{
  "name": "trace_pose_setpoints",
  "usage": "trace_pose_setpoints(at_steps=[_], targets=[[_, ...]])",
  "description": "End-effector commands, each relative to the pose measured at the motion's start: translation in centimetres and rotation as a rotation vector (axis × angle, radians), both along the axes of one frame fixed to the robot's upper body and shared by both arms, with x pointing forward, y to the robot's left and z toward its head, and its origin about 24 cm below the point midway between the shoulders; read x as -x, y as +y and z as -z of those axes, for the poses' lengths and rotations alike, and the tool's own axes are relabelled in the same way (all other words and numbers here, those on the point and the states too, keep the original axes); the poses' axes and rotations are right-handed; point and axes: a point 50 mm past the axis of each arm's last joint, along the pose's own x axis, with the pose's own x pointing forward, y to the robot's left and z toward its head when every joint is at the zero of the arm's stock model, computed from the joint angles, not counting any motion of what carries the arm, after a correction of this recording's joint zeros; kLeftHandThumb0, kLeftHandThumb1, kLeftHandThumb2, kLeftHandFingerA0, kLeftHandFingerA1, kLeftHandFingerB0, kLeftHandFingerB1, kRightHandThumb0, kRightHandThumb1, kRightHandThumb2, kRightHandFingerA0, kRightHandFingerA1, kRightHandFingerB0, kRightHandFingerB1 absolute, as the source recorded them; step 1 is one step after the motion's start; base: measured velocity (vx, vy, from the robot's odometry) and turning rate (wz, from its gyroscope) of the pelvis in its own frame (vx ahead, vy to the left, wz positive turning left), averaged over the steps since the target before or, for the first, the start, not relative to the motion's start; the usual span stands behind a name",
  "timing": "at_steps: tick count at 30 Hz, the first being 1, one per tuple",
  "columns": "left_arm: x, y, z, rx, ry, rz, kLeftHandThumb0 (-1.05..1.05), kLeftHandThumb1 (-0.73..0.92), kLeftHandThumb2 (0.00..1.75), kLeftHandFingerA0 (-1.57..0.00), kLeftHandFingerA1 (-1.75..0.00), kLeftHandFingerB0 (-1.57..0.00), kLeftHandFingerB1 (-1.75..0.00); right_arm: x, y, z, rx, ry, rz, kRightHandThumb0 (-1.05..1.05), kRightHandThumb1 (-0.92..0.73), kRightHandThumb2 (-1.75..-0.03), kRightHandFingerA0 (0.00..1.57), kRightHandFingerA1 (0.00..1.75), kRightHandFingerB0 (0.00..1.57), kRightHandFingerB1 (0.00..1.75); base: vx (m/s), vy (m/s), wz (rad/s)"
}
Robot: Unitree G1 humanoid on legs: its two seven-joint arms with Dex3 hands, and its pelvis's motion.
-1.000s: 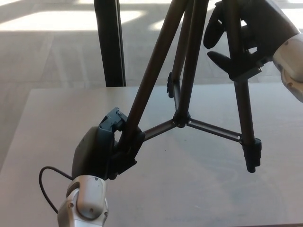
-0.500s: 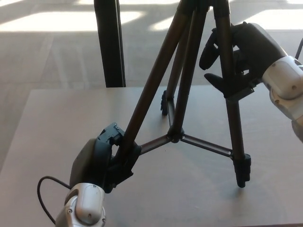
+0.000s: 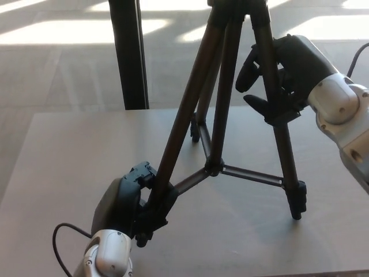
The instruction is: Use both hands of the robot to pick up the tripod lying in the middle of the desk and make it stand upright on the desk
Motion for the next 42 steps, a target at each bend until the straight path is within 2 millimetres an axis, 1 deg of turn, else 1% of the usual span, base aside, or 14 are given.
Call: trace_pose_setpoints(at_steps=[1,4,6,10,11,18,20,22,23,27,28,36,37,42], targets=[[1.2,1.9,3.6,-0.01,0.245,-0.08,-0.45,0.63,0.61,-0.92,-1.75,-0.71,-1.67,-0.4,-0.9,-0.3,0.087,-0.027,0.046,-0.17,-0.54,-1.07,0.86,1.54,0.86,1.15,0.0,0.0,0.0],[0.9,2.1,3.3,-0.077,0.245,-0.082,-0.57,0.6,0.64,-0.8,-1.67,-0.71,-1.43,-0.3,-1.1,-0.3,0.079,-0.021,0.032,-0.18,-0.59,-0.92,0.85,1.43,0.84,0.83,0.0,0.0,0.0],[0.7,2.3,2.9,-0.122,0.233,-0.065,-0.67,0.63,0.61,-0.49,-1.16,-0.58,-0.87,-0.4,-1.4,-0.2,0.059,0.054,0.019,-0.36,-0.7,-0.61,0.88,1.11,0.46,0.41,0.0,0.0,0.0],[0.6,2.4,2.3,-0.144,0.233,-0.022,-0.67,0.64,0.59,-0.38,-0.89,-0.47,-0.77,0.0,-2.0,0.1,0.065,0.095,-0.009,-0.57,-0.52,-0.85,0.66,0.87,0.16,0.45,0.0,0.0,0.0],[0.5,2.4,2.0,-0.165,0.225,-0.011,-0.67,0.65,0.6,-0.35,-0.82,-0.45,-0.71,0.2,-2.2,0.0,0.109,0.107,-0.01,-0.65,-0.53,-0.88,0.29,0.6,0.05,0.35,0.0,0.0,0.0],[0.8,2.5,2.0,-0.207,0.233,0.008,-0.64,0.66,0.6,-0.27,-0.62,-0.39,-0.51,0.6,-2.5,-0.1,0.094,0.109,0.005,-0.72,-0.67,-0.6,0.06,0.37,0.02,0.25,0.0,0.0,0.0],[0.9,2.5,2.1,-0.208,0.243,0.01,-0.68,0.51,0.85,-0.14,-0.57,-0.19,-0.49,0.7,-2.7,0.0,0.099,0.099,-0.003,-0.78,-0.53,-0.93,0.0,0.25,0.0,0.15,0.0,0.0,0.0],[0.7,2.6,2.2,-0.32,0.281,0.06,-0.98,0.62,0.99,0.0,-0.16,0.0,0.0,0.8,-2.9,0.0,0.099,0.125,0.0,-1.0,-0.59,-0.98,0.0,0.03,0.0,0.0,0.0,0.0,0.0],[0.5,2.7,2.0,-0.361,0.295,0.072,-0.92,0.75,0.63,0.0,0.0,0.0,0.0,0.9,-3.0,0.0,0.106,0.134,-0.003,-1.0,-0.58,-0.99,0.0,0.05,0.0,0.0,0.0,0.0,0.0],[0.0,2.9,1.1,-0.423,0.275,0.087,-1.03,0.79,0.63,0.0,0.0,0.0,0.0,0.7,-3.5,0.3,0.163,0.199,-0.025,-1.05,-0.68,-0.62,0.0,0.0,0.0,0.0,0.0,0.0,0.0],[-0.2,3.0,0.8,-0.426,0.268,0.089,-1.01,0.66,0.91,0.0,0.0,0.0,0.0,0.7,-3.7,0.3,0.158,0.231,-0.034,-1.03,-0.67,-0.6,0.0,0.0,0.0,0.0,0.0,0.0,0.0],[-0.4,3.5,0.2,-0.435,0.247,0.053,-1.05,0.78,0.64,0.0,0.0,0.0,0.0,0.9,-4.7,1.2,0.084,0.248,-0.061,-1.02,-0.59,-0.76,0.0,0.0,0.0,0.0,0.0,0.0,0.0],[-0.4,3.6,0.2,-0.43,0.251,0.059,-1.05,0.67,1.05,0.0,-0.19,0.0,0.0,1.1,-5.0,1.6,0.08,0.228,-0.078,-1.02,-0.6,-0.76,0.0,0.0,0.0,0.0,0.0,0.0,0.0],[-0.6,4.0,-0.2,-0.398,0.248,0.046,-1.05,0.76,0.65,0.0,0.0,0.0,0.0,1.4,-5.1,1.4,0.111,0.26,-0.046,-1.05,-0.72,-0.64,0.0,0.0,0.0,0.0,0.0,0.0,0.0]])
